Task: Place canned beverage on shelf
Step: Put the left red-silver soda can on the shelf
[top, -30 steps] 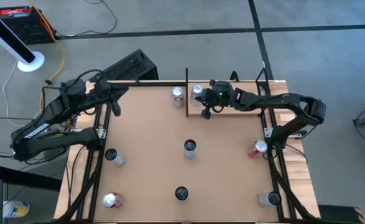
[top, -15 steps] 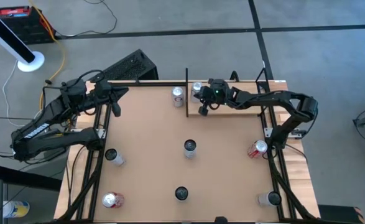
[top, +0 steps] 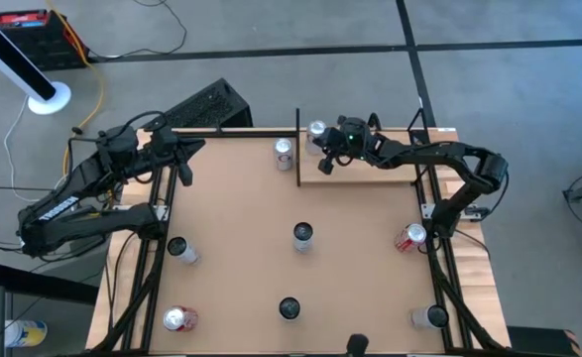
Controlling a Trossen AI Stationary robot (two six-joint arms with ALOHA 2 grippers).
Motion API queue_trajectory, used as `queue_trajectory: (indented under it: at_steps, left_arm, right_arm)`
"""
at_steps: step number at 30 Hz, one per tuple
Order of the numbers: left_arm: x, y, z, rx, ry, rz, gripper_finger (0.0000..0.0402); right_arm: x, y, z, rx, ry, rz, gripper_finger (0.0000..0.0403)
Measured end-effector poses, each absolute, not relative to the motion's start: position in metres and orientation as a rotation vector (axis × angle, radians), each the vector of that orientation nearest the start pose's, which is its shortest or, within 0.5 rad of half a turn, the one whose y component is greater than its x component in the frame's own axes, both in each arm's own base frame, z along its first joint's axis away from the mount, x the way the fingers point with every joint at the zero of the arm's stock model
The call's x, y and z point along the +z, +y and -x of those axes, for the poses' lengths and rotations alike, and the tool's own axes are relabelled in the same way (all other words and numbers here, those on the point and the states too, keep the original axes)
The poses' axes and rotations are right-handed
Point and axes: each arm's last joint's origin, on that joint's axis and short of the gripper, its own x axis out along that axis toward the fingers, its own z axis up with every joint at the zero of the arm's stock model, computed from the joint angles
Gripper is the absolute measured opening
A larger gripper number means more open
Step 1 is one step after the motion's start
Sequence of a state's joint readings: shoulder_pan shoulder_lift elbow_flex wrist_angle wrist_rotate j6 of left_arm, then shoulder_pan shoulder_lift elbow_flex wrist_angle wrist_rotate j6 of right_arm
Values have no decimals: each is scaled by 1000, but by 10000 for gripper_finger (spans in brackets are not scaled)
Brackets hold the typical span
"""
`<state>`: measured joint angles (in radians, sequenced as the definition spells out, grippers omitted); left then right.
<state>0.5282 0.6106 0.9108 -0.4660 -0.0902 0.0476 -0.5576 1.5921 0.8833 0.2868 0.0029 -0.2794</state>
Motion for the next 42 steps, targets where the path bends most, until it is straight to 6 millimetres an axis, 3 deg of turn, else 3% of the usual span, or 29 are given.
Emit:
queue_trajectory:
  at_steps: [17, 25, 30, 36, 42]
  left_arm:
    - [364, 66, -109, 609, 221, 8, 0]
    - [362, 66, -108, 610, 247, 9, 0]
    - [359, 70, -116, 608, 274, 12, 0]
    - [327, 86, -144, 574, 300, 25, 0]
    - [292, 107, -179, 580, 237, -3, 0]
  right_arm:
    - [219, -186, -285, -512, 438, 168, 22]
    - [212, -177, -287, -420, 503, 162, 22]
    - [213, -184, -284, -482, 506, 175, 22]
    - [215, -191, -281, -506, 482, 176, 22]
    - [221, -176, -281, -393, 492, 122, 22]
